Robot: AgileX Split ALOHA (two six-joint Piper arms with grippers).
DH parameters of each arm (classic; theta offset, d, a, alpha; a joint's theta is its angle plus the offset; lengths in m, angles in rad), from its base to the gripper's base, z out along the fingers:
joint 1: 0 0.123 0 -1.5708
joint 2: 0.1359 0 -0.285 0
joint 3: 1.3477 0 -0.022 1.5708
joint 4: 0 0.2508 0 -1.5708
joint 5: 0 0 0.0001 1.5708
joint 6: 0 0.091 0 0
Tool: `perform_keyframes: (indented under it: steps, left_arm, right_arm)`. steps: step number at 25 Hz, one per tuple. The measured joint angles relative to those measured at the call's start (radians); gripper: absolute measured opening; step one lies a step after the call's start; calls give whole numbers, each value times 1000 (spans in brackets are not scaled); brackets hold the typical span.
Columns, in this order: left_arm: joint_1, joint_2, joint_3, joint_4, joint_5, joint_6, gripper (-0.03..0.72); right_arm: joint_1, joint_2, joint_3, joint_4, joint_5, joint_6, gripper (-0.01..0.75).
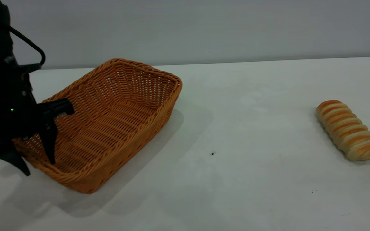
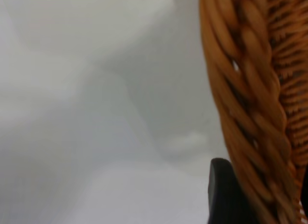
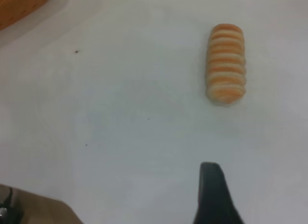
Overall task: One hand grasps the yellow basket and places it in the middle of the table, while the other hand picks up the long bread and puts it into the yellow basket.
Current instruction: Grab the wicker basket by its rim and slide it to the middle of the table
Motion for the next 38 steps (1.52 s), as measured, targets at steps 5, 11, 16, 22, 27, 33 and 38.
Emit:
perform_keyframes:
  steps: [5, 11, 16, 22, 27, 33, 38]
  left_arm:
    - [0, 41, -20, 0, -30, 13, 389]
    - [3, 41, -33, -7, -72, 8, 136]
    - [3, 29, -37, 6, -76, 13, 120]
    - [0, -64, -37, 57, -68, 49, 117]
    - [-13, -126, -37, -40, -61, 297, 117]
    - [-16, -126, -36, -328, -14, 721, 114]
    - [-16, -108, -36, -449, -19, 929, 113]
  right_arm:
    - [0, 0, 0, 0, 4, 0, 507]
    - [0, 0, 0, 0, 7, 0, 507]
    - [0, 0, 0, 0, 8, 0, 507]
    - [0, 0, 0, 0, 9, 0, 507]
    - [0, 0, 0, 5, 11, 0, 507]
    - [0, 0, 0, 16, 15, 0, 507]
    - [0, 0, 0, 19, 19, 0, 507]
